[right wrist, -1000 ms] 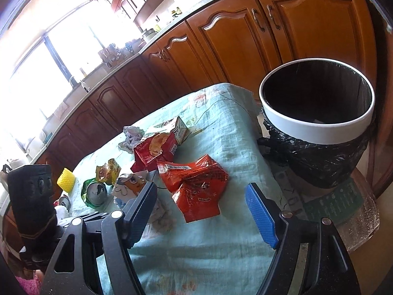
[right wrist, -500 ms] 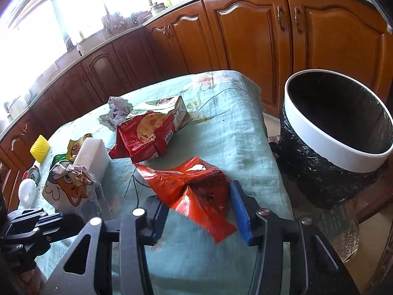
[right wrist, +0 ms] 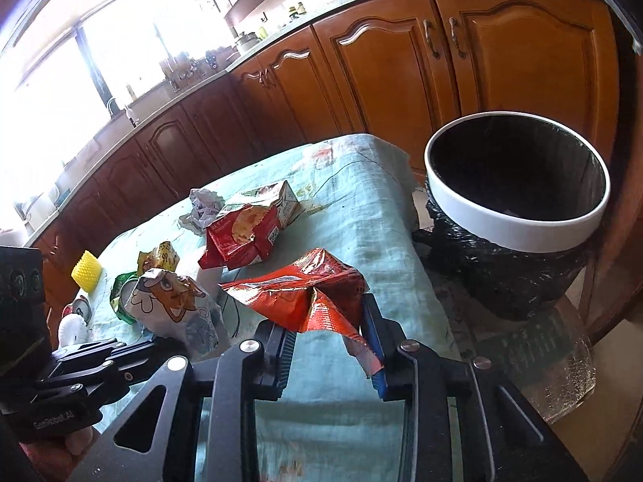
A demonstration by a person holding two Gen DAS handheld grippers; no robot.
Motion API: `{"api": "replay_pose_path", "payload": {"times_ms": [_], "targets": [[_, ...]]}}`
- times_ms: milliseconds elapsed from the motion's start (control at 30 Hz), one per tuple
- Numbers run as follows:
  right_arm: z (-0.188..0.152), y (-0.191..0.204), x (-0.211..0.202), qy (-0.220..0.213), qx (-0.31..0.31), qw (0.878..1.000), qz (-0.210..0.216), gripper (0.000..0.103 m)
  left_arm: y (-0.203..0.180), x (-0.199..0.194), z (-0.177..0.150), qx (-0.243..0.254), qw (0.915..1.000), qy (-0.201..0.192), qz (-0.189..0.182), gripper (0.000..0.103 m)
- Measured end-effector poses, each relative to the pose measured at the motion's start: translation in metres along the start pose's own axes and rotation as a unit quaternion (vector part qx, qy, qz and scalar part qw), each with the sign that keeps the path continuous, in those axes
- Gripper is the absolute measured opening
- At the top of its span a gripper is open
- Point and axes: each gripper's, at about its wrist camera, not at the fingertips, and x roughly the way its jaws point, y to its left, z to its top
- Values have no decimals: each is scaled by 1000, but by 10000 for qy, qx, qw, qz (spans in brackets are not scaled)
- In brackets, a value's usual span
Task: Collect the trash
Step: 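Carry the paper and red snack bag over the bin and open both tools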
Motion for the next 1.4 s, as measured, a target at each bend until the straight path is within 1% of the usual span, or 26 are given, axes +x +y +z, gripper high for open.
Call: {"api": "replay_pose_path", "payload": {"times_ms": [100, 333, 533, 700, 900, 1033, 1133, 1400], "targets": [[0, -8, -8, -88, 97, 9999, -13, 31, -5, 7, 2, 68, 9999, 20, -77, 5], [2, -30, -26, -240, 306, 9992, -102, 31, -14, 24, 12, 130, 9998, 117, -68, 5], [6, -50, -36, -341, 495, 9980, -177, 31, -34, 35, 25, 372, 9992, 78, -81, 5], [14, -64, -43, -445, 575, 9970, -261, 31, -49, 52, 40, 567, 9983, 104, -96, 5], [31, -83, -47, -518, 652, 9957, -395, 31, -66, 82, 64, 786, 9967, 181, -68, 5], [46, -98, -43, -459, 685, 9954, -482, 32, -76, 106, 81, 908, 9954, 279, -114, 5], [56, -108, -39, -433, 731, 9950, -522, 33, -79, 122, 91, 1010, 9943, 327, -74, 5], [83, -129, -28, -416, 704, 9945, -648, 35, -86, 170, 124, 1071, 9928, 545, 9, 5]]}}
